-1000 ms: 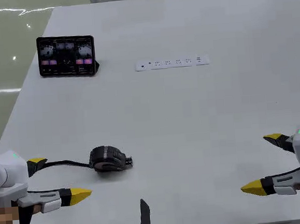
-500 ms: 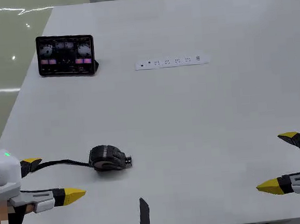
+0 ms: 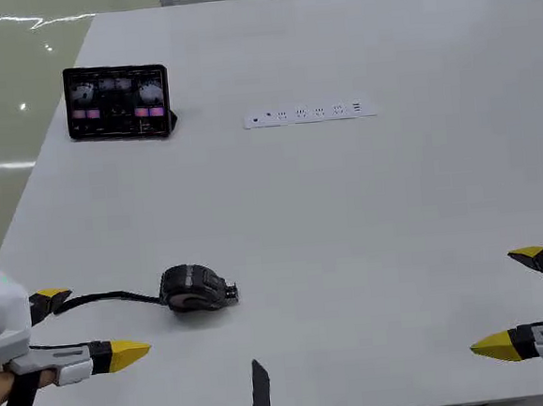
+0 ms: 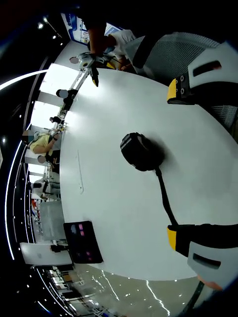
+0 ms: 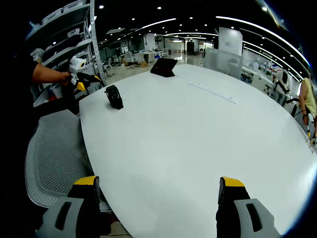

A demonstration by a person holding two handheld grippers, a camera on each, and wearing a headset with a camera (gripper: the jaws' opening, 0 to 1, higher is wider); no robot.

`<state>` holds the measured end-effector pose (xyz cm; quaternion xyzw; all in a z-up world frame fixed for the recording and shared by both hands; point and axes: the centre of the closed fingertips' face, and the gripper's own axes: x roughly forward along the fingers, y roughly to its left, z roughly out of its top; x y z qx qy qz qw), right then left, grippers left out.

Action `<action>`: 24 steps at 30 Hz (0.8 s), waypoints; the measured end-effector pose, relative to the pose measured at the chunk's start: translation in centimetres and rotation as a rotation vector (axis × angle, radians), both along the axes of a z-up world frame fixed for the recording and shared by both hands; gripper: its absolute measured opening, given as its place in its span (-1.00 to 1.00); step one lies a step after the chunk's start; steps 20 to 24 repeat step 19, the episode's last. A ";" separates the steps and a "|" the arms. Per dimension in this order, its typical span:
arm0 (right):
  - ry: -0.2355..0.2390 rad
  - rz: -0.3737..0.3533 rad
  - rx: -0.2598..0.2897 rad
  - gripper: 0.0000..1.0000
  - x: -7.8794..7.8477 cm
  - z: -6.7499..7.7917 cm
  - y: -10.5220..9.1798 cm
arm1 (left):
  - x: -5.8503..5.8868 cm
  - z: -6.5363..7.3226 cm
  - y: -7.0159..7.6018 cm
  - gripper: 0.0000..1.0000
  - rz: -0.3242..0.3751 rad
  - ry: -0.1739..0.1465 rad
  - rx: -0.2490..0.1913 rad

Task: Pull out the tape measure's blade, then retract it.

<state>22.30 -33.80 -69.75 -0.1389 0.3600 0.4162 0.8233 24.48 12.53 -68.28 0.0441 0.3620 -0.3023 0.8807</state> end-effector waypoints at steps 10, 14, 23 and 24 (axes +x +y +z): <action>0.002 -0.005 0.002 0.98 0.0 0.1 -0.3 | 0.1 0.1 0.0 0.98 -0.004 0.002 -0.005; -0.001 -0.006 -0.002 0.98 0.1 0.2 -0.6 | 0.1 0.1 0.1 0.98 -0.008 -0.002 0.008; -0.005 -0.012 0.000 0.98 0.2 0.3 -0.7 | 0.2 0.2 0.1 0.98 -0.007 -0.002 0.003; -0.005 -0.012 0.000 0.98 0.2 0.3 -0.7 | 0.2 0.2 0.1 0.98 -0.007 -0.002 0.003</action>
